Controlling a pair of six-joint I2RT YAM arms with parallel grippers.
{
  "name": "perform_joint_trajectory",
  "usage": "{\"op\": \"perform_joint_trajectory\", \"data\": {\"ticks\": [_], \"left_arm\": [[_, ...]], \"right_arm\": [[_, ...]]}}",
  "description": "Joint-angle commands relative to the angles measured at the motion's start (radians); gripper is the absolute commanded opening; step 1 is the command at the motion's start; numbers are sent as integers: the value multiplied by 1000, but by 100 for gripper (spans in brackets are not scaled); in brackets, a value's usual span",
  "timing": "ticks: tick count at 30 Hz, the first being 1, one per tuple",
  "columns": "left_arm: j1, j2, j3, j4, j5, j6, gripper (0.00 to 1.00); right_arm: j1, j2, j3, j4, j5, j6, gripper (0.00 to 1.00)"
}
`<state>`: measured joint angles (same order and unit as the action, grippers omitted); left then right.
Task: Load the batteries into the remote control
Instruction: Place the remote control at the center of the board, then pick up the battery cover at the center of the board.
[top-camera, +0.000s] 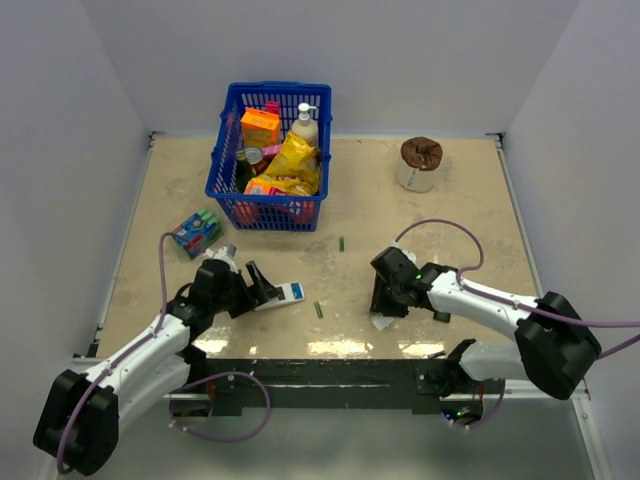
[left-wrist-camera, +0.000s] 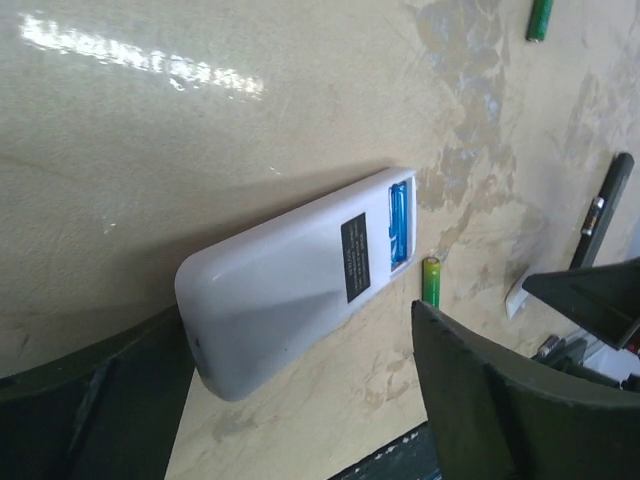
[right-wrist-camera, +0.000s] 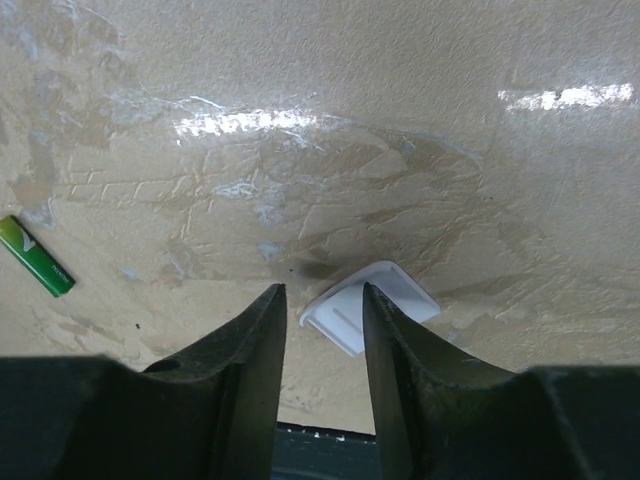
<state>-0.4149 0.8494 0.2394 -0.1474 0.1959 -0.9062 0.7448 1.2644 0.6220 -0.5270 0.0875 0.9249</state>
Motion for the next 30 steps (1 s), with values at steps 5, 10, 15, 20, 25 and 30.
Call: {"op": "perform_joint_trajectory", "data": {"ticks": [5, 10, 15, 20, 25, 30], "left_arm": [[1, 14, 92, -285, -171, -6, 100], [1, -21, 185, -403, -217, -14, 100], [1, -131, 262, -430, -265, 47, 100], [1, -225, 302, -360, -250, 145, 100], [1, -266, 317, -229, -176, 242, 100], [1, -308, 301, -95, -86, 375, 100]], "right_arm": [[-2, 39, -5, 33, 55, 51, 33], [-2, 72, 8, 36, 63, 49, 28], [-2, 112, 19, 33, 74, 32, 22], [-2, 142, 62, 27, 77, 15, 20], [-2, 219, 125, -30, 110, -46, 22], [1, 263, 166, -45, 97, -80, 21]]}}
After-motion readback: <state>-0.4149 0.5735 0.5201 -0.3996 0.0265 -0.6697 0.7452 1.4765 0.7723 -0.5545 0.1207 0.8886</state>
